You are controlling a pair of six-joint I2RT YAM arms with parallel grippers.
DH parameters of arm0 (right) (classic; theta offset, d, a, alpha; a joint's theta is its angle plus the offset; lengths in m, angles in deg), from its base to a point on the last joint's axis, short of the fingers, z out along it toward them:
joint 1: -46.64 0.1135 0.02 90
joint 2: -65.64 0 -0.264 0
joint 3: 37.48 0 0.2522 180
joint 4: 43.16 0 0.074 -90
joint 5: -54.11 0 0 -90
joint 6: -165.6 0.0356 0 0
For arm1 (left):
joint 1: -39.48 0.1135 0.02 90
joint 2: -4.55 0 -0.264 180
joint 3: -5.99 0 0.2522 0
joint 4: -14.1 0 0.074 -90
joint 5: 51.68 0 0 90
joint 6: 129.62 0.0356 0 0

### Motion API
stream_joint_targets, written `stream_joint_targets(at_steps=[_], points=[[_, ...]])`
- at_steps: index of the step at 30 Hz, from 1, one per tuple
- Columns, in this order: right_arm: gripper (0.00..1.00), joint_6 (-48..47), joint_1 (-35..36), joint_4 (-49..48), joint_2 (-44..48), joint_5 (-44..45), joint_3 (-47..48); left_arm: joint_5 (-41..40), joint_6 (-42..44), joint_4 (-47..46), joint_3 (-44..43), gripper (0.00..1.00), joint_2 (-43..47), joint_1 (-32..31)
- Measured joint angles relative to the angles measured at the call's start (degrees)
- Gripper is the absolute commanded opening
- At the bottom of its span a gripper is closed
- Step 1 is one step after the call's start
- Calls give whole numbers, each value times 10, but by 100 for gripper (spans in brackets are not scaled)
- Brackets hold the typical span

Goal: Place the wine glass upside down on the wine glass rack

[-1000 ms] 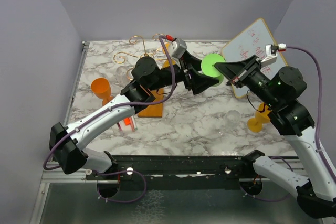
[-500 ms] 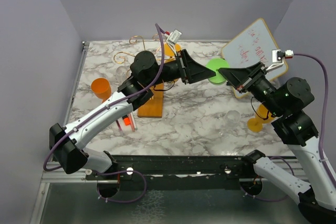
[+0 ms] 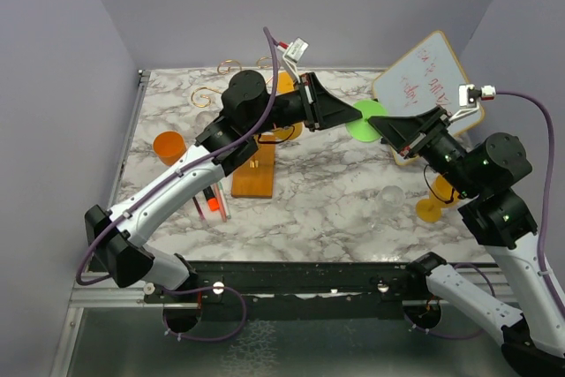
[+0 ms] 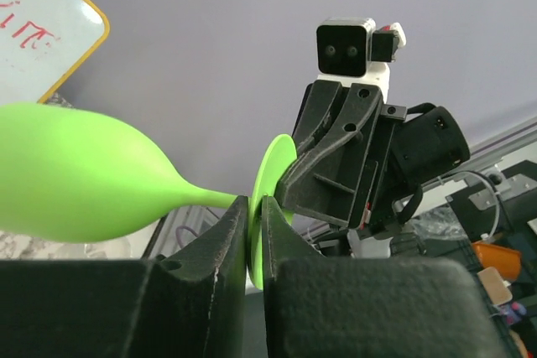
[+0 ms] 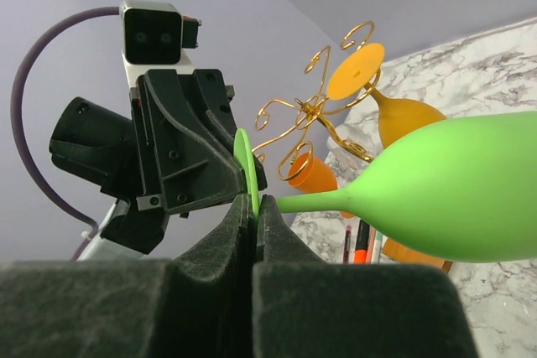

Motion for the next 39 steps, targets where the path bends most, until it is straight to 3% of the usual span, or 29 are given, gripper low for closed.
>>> stream_joint_targets(at_steps=[1,3,9,14,22,27,39], points=[[1,0,0,0,0,-3,0,2,2,1,-5,0,-5,0],[2,0,0,0,-1,-5,0,8,7,4,-13,0,-11,1],[55,-3,-1,-3,-3,-6,0,24,36,24,-53,0,-26,3],[70,-19,-1,2,-1,-7,2,41,54,33,-116,0,-61,7],[77,-43,-1,21,38,11,8,59,102,88,-235,0,-106,33],[77,-51,-1,14,71,21,7,66,112,96,-273,0,-112,95],[77,-56,-1,19,68,30,0,-23,179,80,-264,0,-120,203]])
